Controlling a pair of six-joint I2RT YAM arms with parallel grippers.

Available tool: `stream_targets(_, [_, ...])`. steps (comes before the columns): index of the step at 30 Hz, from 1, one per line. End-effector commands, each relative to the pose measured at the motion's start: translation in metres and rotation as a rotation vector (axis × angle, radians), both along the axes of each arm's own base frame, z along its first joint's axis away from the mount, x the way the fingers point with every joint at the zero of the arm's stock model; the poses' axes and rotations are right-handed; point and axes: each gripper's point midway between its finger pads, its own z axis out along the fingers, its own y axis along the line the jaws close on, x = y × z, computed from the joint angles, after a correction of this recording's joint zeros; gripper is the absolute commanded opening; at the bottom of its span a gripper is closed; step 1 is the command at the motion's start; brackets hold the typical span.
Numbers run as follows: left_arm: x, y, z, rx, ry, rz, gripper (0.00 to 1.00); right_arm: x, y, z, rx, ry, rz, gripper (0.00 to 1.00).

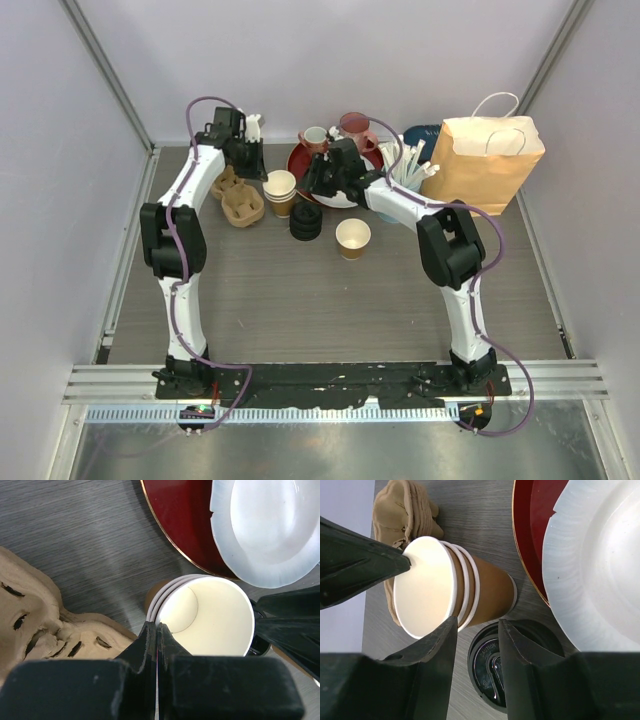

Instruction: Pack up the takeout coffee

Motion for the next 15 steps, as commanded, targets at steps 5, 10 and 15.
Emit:
stream_targets(5, [0.000,-0.007,0.063,-0.076,-0.132,-0.015,0.00,0.011,0.017,0.030,0.111,-0.032,0.014,0.43])
stream_targets(10, [-0.002,-0.008,0.065,-0.080,-0.132,-0.020,0.00,0.015,0.015,0.024,0.112,-0.023,0.005,0.43])
stream_targets(15, [-0.002,-0.007,0.084,-0.086,-0.160,-0.021,0.00,0.015,0.013,0.026,0.106,-0.024,0.002,0.43])
